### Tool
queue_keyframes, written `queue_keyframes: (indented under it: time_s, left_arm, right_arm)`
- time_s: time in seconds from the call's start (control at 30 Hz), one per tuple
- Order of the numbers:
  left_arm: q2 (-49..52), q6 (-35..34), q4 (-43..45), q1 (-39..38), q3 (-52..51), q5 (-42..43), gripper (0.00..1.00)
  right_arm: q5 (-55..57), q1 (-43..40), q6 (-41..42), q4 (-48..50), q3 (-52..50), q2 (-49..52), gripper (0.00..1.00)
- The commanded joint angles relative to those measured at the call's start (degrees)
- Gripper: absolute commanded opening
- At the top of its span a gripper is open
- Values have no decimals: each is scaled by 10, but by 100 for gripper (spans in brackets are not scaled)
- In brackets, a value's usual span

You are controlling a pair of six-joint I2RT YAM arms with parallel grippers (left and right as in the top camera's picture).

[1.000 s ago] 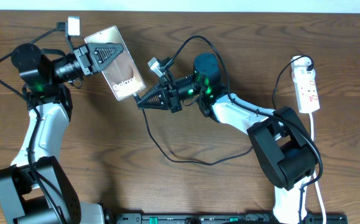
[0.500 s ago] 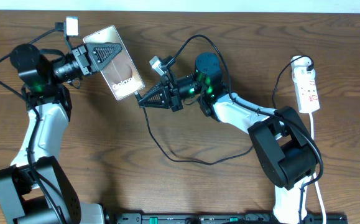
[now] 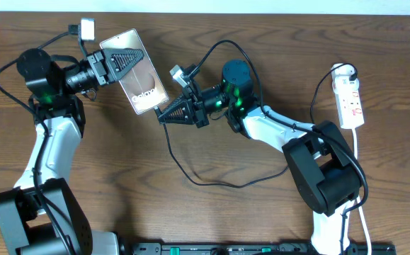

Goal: Plug charger to phone and switch on socket

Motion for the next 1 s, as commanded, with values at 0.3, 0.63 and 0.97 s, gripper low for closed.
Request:
queue_keyframes:
  time_s: [0.3,0.63,0.97]
  left_arm:
    - [-12,34,5,-5,7,22,7]
    - [-12,33,-2,-11,6,26,7]
    - [-12,34,-3,-23,6,26,7]
  right_arm:
    - [16,-1,-8,3,4,-4,1]
    - [16,-1,-8,3,4,-4,1]
    - [15,-1,-8,3,4,-4,1]
